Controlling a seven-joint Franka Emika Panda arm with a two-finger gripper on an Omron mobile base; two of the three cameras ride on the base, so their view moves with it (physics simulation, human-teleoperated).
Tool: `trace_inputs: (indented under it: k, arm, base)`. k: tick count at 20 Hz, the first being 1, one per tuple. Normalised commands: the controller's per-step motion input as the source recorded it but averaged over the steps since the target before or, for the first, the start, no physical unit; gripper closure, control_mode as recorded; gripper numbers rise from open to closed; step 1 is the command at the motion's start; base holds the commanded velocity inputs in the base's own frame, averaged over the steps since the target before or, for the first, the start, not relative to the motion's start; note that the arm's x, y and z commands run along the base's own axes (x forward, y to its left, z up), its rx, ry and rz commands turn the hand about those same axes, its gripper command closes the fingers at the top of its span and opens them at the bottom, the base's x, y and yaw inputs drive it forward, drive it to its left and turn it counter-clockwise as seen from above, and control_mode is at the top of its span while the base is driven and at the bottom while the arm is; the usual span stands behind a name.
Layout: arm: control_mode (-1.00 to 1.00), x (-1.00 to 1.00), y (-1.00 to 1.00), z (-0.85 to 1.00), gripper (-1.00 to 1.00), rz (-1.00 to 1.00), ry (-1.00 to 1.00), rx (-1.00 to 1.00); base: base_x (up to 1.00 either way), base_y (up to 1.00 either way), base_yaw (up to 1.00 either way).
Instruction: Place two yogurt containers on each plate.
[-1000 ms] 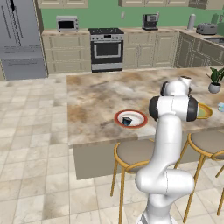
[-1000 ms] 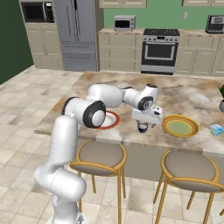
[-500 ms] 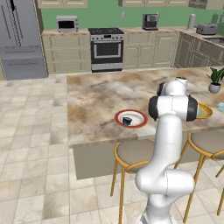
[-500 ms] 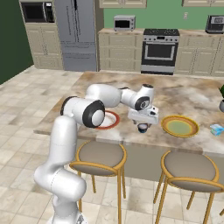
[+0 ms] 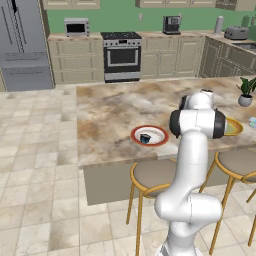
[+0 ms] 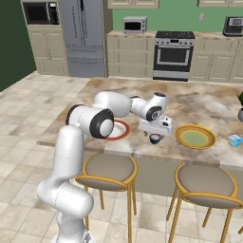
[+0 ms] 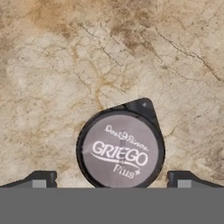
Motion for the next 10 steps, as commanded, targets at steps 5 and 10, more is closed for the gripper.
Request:
trace_inputs:
  k: [5,10]
  arm:
    - [-1.00,0.00,0.00,-0.20,-1.00,0.00,0.00,0.00]
    - [-1.00,0.02,-0.02,-0.06,-1.00,0.00,-0.02,0.00]
  base:
    - [0.00,0.00,0.00]
    - [0.00,0.00,0.00]
